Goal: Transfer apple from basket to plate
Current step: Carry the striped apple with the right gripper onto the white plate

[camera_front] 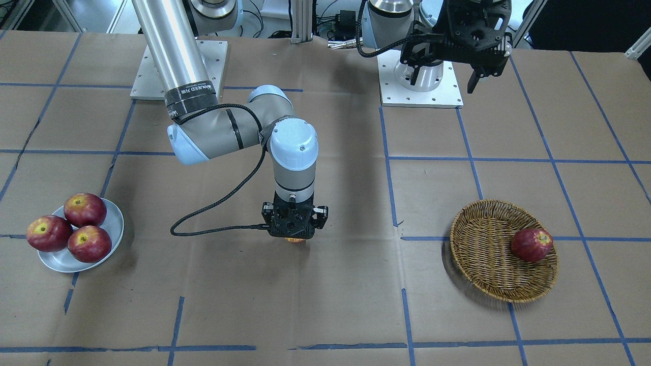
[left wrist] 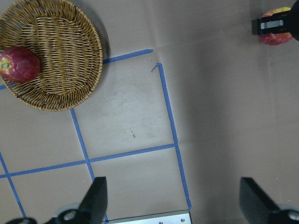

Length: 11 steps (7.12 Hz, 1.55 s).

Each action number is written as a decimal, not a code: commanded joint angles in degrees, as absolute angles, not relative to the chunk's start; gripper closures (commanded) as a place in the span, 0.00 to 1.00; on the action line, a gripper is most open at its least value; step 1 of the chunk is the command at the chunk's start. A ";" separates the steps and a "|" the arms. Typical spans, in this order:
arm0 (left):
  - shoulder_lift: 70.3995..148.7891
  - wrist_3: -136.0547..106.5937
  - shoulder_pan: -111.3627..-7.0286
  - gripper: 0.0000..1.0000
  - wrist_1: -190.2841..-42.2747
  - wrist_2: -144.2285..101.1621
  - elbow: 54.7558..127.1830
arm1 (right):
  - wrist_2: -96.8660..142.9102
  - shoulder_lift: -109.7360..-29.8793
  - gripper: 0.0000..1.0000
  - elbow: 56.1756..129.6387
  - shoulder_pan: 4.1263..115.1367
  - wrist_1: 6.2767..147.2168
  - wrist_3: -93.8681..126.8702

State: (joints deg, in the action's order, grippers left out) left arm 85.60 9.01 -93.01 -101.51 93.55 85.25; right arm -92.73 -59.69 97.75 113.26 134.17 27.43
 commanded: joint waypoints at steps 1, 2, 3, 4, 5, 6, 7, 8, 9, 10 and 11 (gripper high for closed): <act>85.61 8.97 -92.99 0.01 -101.43 93.52 85.25 | -92.64 -61.95 0.38 92.94 112.42 128.37 27.33; 85.61 8.96 -93.08 0.01 -101.43 93.52 85.25 | -92.72 -63.88 0.38 89.42 111.80 121.45 25.51; 85.61 8.96 -92.99 0.01 -101.43 93.52 85.25 | -92.99 -66.16 0.38 87.04 108.75 115.55 22.36; 85.61 8.96 -92.99 0.01 -101.43 93.52 85.25 | -92.73 -69.49 0.39 87.10 103.41 111.40 17.02; 85.61 8.96 -93.08 0.01 -101.43 93.52 85.25 | -92.72 -72.39 0.40 87.27 97.44 106.75 9.65; 85.61 8.96 -92.99 0.01 -101.43 93.52 85.25 | -92.90 -74.16 0.40 87.54 91.81 103.83 2.79; 85.61 8.96 -93.08 0.01 -101.43 93.52 85.25 | -93.34 -75.22 0.40 88.15 86.28 103.63 -6.58; 85.61 8.96 -92.99 0.01 -101.43 93.52 85.25 | -93.25 -75.93 0.40 88.85 80.13 103.62 -14.60; 85.61 8.96 -92.99 0.01 -101.43 93.52 85.25 | -92.99 -76.37 0.40 89.29 74.24 103.62 -23.47; 85.61 8.96 -92.99 0.01 -101.43 93.52 85.25 | -92.21 -76.12 0.40 90.17 69.22 103.71 -30.86; 85.61 8.96 -93.08 0.01 -101.51 93.52 85.25 | -90.98 -75.59 0.41 92.18 65.95 104.67 -35.55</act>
